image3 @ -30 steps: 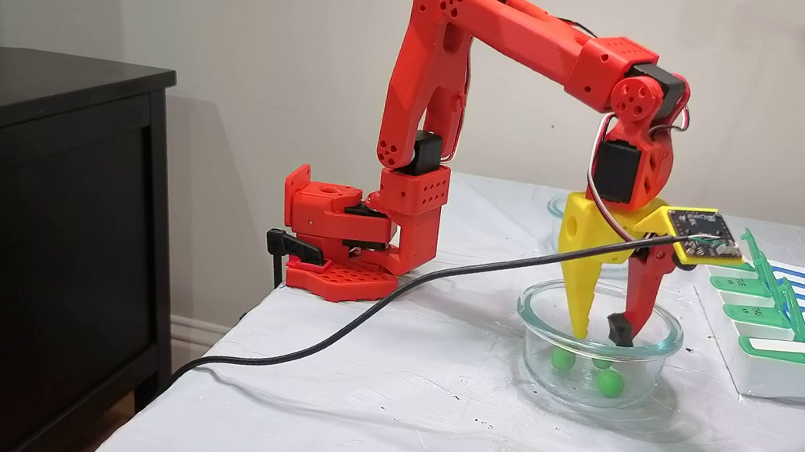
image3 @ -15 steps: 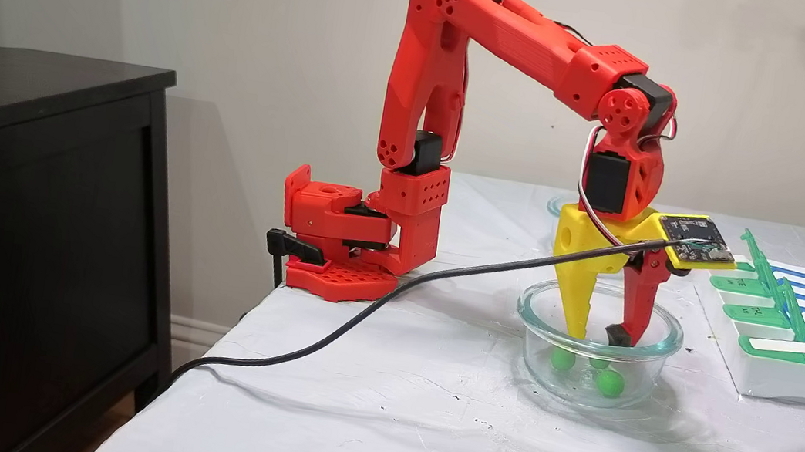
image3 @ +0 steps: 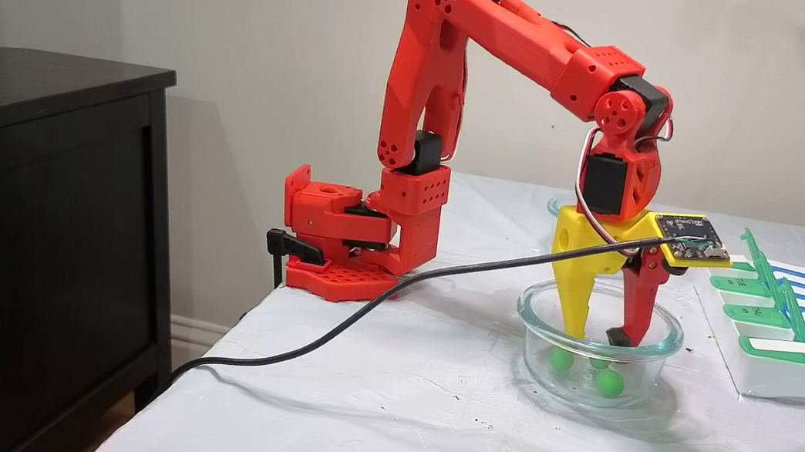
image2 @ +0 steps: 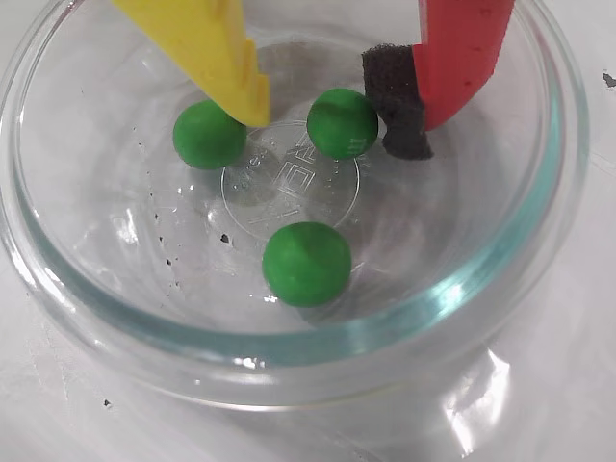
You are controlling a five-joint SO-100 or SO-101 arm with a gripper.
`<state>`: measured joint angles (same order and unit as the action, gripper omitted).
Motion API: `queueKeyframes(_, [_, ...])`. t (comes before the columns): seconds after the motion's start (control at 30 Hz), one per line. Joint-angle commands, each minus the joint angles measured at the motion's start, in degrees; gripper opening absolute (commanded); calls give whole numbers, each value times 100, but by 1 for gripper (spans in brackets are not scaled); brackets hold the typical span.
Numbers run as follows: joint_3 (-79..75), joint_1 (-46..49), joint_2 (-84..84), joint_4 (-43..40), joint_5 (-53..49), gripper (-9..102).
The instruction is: Sort medicines into box.
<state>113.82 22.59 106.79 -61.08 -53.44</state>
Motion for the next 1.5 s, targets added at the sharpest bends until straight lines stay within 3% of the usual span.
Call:
queueKeyframes(0.0, [9,-176,545,114,35,21])
queueKeyframes(1.03, [369,-193,817,413,220,8])
queueKeyframes(1.47, [369,-149,879,519,88,17])
